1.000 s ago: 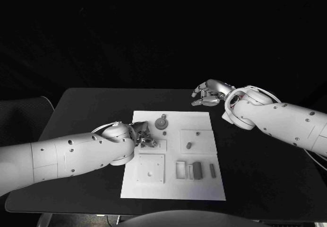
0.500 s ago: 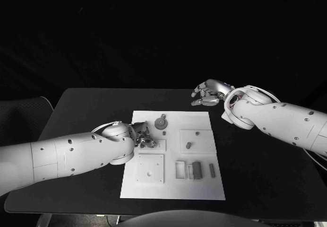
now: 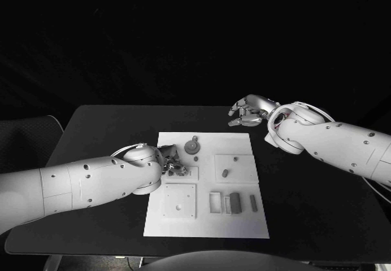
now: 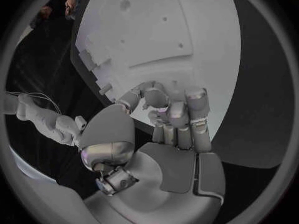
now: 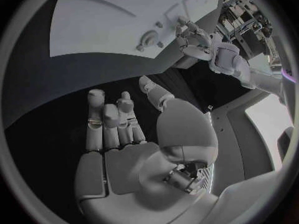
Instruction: Assemble the parts on the task board
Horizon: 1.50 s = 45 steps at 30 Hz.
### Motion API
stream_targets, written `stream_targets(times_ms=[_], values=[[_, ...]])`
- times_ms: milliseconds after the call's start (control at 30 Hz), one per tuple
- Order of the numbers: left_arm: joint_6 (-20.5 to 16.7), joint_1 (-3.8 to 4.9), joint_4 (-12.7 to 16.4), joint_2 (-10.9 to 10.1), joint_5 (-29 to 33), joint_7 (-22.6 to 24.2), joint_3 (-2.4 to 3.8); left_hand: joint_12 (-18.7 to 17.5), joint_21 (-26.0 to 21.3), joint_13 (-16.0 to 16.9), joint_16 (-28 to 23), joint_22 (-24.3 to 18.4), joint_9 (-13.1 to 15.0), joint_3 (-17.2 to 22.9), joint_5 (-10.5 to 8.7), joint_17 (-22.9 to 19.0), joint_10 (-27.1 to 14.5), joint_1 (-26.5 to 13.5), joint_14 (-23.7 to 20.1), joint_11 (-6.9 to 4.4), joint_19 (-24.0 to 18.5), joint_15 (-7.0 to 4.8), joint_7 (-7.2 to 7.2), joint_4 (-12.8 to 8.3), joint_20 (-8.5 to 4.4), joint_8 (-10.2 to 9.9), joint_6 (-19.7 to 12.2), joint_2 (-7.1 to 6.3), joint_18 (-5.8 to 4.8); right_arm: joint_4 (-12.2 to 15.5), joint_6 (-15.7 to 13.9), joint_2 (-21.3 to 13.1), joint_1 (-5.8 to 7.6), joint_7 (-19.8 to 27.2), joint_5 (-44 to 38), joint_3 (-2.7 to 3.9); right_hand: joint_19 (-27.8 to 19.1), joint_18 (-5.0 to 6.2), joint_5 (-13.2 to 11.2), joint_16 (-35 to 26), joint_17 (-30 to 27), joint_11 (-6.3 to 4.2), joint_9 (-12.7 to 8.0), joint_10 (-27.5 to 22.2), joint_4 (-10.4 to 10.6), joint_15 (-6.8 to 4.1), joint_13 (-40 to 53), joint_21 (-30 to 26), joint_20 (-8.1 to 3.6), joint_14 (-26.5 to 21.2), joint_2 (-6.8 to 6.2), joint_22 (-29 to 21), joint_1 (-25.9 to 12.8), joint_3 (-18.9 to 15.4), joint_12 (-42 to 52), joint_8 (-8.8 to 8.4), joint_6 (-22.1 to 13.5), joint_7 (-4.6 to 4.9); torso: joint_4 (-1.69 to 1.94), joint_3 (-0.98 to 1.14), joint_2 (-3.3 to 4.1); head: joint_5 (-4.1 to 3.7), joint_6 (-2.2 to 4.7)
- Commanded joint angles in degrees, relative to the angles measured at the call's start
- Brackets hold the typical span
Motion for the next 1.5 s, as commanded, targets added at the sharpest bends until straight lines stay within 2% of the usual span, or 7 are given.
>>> stream_targets(times_ms=[33, 333, 567, 667, 900, 1033, 1500], values=[[2.17, -0.25, -0.70, 0.23, -0.12, -0.32, -0.24, 0.48, 0.16, -0.02, 0.14, 0.91, 0.11, 2.17, 0.11, -0.08, -0.89, 2.48, 0.96, -0.45, 0.31, -1.31, -2.36, -1.44, 0.05, 0.37, 7.05, 2.01, 0.85, 0.11, 0.85, -0.03, -0.03, -0.03, 0.04, 0.02, 0.07, 2.34, 0.22, -0.27, 0.09, 0.05, -0.07, -0.45, 0.48, -0.20, -0.10, -0.28, -0.37, 0.08, 0.04, 0.50, -0.60, 0.01, 0.23, -0.22, 0.12, 0.44, -0.01, -0.01, -0.01, -0.01, -0.03], [2.28, -0.25, -1.33, 0.68, 0.12, -0.05, -0.25, 0.80, 0.07, -0.03, 0.16, 0.86, 0.35, 1.81, -0.32, -0.07, -0.93, 1.55, 0.92, -0.45, 0.39, -1.29, -2.39, -0.03, 0.11, 0.75, 6.91, 0.47, 0.90, 0.10, 0.84, -0.05, -0.03, -0.04, 0.04, 0.02, 0.07, 2.34, 0.21, -0.27, 0.10, 0.05, -0.08, -0.45, 0.53, -0.19, -0.12, -0.27, -0.36, 0.08, 0.03, 0.50, -0.66, -0.01, 0.25, -0.23, 0.11, 0.45, -0.01, -0.01, 0.00, -0.03, -0.08], [1.99, -0.25, -1.44, 0.74, 0.24, 0.08, -0.25, 1.06, -0.03, -0.11, 0.15, 0.87, 0.61, 0.24, -2.14, -0.07, -1.07, -0.50, 0.87, -0.48, 0.37, -1.35, -2.41, 1.83, 0.12, 1.09, 6.60, -1.17, 1.04, 0.11, 0.84, -0.08, -0.03, -0.03, 0.04, 0.02, 0.07, 2.34, 0.21, -0.27, 0.10, 0.06, -0.09, -0.46, 0.55, -0.19, -0.14, -0.28, -0.36, 0.08, 0.02, 0.51, -0.69, -0.02, 0.26, -0.23, 0.10, 0.45, -0.01, -0.01, 0.00, -0.08, -0.05], [2.02, -0.25, -1.49, 0.80, 0.31, 0.13, -0.25, 1.20, -0.19, -0.24, 0.13, 0.86, 0.76, -0.85, -4.82, -0.06, -1.20, -1.39, 0.80, -0.56, 0.22, -1.45, -2.49, 2.73, 0.06, 1.30, 6.41, -1.57, 1.21, 0.11, 0.83, -0.09, -0.03, -0.03, 0.04, 0.02, 0.07, 2.34, 0.21, -0.27, 0.10, 0.06, -0.09, -0.46, 0.57, -0.19, -0.14, -0.28, -0.36, 0.08, 0.01, 0.51, -0.71, -0.02, 0.27, -0.24, 0.09, 0.45, 0.00, -0.01, 0.00, -0.08, -0.05], [1.90, -0.25, -1.61, 0.81, 0.35, 0.10, -0.25, 1.34, -0.28, -0.38, 0.13, 0.87, 0.81, -1.12, -7.10, -0.05, -1.26, -1.86, 0.77, -0.63, 0.18, -1.53, -2.54, 3.94, 0.04, 1.44, 6.30, -2.24, 1.36, 0.12, 0.81, -0.10, -0.03, -0.04, 0.04, 0.02, 0.07, 2.34, 0.21, -0.28, 0.10, 0.06, -0.10, -0.47, 0.60, -0.18, -0.17, -0.28, -0.36, 0.08, -0.01, 0.50, -0.74, -0.03, 0.28, -0.24, 0.07, 0.45, 0.01, -0.01, -0.01, -0.11, -0.06], [1.85, -0.25, -1.65, 0.82, 0.35, 0.13, -0.25, 1.51, -0.39, -0.59, 0.12, 0.88, 0.82, -0.94, -12.76, -0.04, -1.35, -1.98, 0.73, -0.69, 0.14, -1.61, -2.60, 5.78, 0.04, 1.56, 6.19, -3.47, 1.53, 0.12, 0.84, -0.10, -0.03, -0.03, 0.04, 0.02, 0.07, 2.34, 0.21, -0.28, 0.10, 0.07, -0.10, -0.48, 0.62, -0.18, -0.18, -0.28, -0.36, 0.08, -0.02, 0.50, -0.76, -0.04, 0.29, -0.24, 0.07, 0.46, 0.03, -0.02, 0.00, -0.13, -0.08], [0.54, -0.26, -1.69, 0.81, 0.34, 0.47, -0.24, 1.69, -0.45, -0.74, 0.15, 0.91, 0.86, -1.05, -14.85, -0.01, -1.41, -2.73, 0.74, -0.74, 0.12, -1.69, -2.64, 8.18, 0.05, 1.70, 6.16, -4.44, 1.66, 0.10, 0.83, -0.09, -0.03, 0.00, 0.04, 0.02, 0.06, 2.34, 0.22, -0.28, 0.10, 0.07, -0.12, -0.49, 0.65, -0.18, -0.22, -0.29, -0.36, 0.08, -0.03, 0.51, -0.77, -0.03, 0.32, -0.24, 0.06, 0.46, 0.02, -0.02, -0.01, -0.23, -0.02]])
